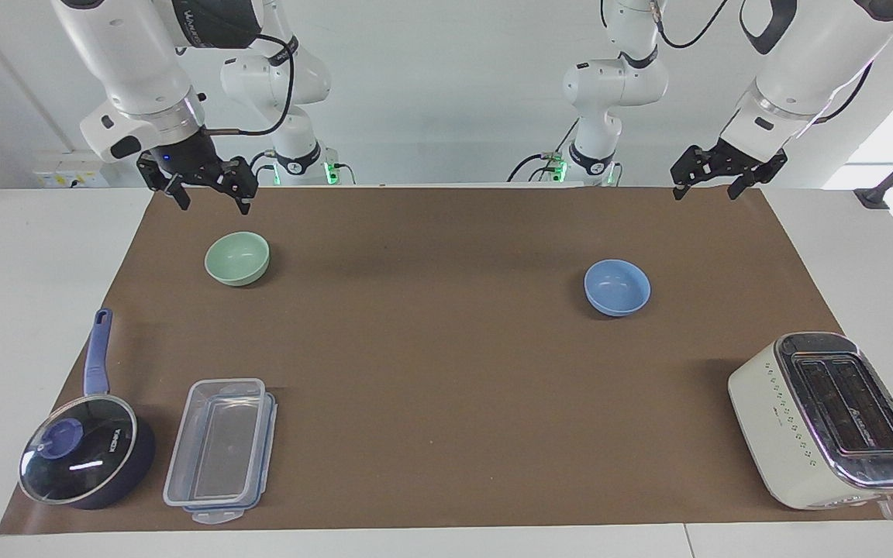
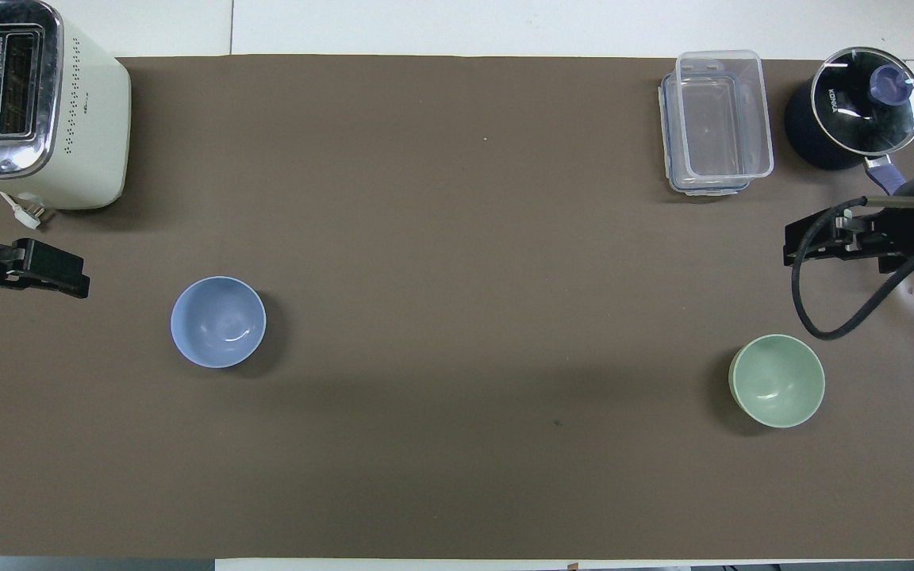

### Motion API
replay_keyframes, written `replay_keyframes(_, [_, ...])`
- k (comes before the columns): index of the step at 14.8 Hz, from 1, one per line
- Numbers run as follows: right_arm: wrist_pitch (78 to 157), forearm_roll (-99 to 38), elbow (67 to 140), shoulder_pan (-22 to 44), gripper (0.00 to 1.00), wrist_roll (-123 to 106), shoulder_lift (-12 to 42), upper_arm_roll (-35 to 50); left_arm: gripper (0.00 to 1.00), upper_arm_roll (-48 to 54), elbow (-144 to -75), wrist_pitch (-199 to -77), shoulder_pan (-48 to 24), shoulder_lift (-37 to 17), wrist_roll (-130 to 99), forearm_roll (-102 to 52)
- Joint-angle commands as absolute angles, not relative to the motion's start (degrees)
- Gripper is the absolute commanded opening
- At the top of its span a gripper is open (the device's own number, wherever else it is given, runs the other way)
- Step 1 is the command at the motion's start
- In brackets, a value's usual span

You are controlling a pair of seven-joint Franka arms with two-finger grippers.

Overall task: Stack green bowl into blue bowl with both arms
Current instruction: 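Reach the left gripper to the rim of the blue bowl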

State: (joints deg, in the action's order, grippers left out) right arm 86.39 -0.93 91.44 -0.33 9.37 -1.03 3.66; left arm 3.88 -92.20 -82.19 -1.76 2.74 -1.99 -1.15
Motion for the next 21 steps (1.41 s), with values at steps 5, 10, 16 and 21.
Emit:
replay_keyframes(5, [86.1,0.1,92.4,-0.5,1.00,7.6,-2.0,3.5,1.00,3.4,-92.7,-81.6,-2.1,3.4,-1.8,-0.3])
replay_keyframes(10, [86.4,0.9,92.4,-0.5,1.00,7.6,-2.0,3.5,1.00,3.4,-92.8,-81.8,-2.6,3.4,-1.8,-0.3])
replay_keyframes(16, [86.6,0.8,92.5,-0.4,1.00,8.1,-2.0,3.6,1.00,3.5,-95.4,-85.6,-2.2,4.3,-1.8,-0.3])
replay_keyframes(21, [86.7,0.7,93.2,-0.8,1.00,7.9,-2.2,3.6,1.00,3.4,-115.7,-103.4,-0.4,7.7,1.3,-0.3])
